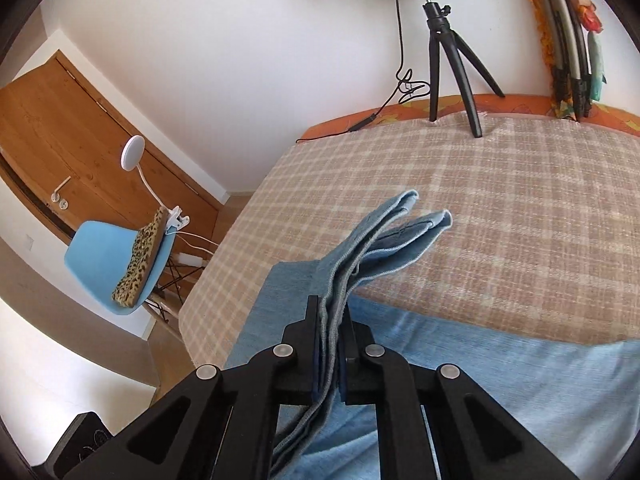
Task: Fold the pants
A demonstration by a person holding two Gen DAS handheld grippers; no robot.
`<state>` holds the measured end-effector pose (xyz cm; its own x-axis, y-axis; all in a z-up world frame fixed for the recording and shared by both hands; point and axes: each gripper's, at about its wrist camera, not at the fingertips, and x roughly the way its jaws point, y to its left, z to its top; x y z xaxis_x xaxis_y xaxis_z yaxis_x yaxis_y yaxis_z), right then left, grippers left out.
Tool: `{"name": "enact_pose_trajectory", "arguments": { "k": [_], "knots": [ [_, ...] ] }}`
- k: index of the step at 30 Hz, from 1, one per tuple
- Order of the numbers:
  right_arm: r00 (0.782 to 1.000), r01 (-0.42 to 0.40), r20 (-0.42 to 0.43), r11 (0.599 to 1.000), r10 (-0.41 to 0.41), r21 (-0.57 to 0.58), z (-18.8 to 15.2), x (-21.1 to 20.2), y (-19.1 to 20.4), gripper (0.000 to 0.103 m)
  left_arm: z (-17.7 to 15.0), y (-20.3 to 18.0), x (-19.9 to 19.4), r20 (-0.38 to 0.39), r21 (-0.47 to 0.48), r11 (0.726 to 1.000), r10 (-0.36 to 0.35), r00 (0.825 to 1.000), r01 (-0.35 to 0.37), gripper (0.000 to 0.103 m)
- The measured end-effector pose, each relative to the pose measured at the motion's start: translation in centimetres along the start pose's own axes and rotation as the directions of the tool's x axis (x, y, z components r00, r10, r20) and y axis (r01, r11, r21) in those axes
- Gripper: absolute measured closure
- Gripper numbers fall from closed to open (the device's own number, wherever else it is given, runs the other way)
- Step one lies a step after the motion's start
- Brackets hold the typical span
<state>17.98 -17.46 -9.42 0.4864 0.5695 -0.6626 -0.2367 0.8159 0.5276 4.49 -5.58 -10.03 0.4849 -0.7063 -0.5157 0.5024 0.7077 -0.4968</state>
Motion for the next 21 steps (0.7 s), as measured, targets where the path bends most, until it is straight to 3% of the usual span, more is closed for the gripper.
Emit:
{"name": "enact_pose_trajectory", "arguments": {
  "k": [10,21],
  "knots": [
    [0.991,0.123,0.053,0.991,-0.126,0.059,-2.4,-8.8,-6.9,0.099,-0.7,-7.2,4.5,-0.117,0.113,0.983,-0.132,0.984,0.146,0.097],
    [0.959,0.238,0.126,0.962,-0.255,0.132,-5.9,-18.5,-13.0,0.099,-1.7,-15.0,8.2,-0.228,0.239,0.926,-0.240,0.944,0.293,0.097]
  ]
}}
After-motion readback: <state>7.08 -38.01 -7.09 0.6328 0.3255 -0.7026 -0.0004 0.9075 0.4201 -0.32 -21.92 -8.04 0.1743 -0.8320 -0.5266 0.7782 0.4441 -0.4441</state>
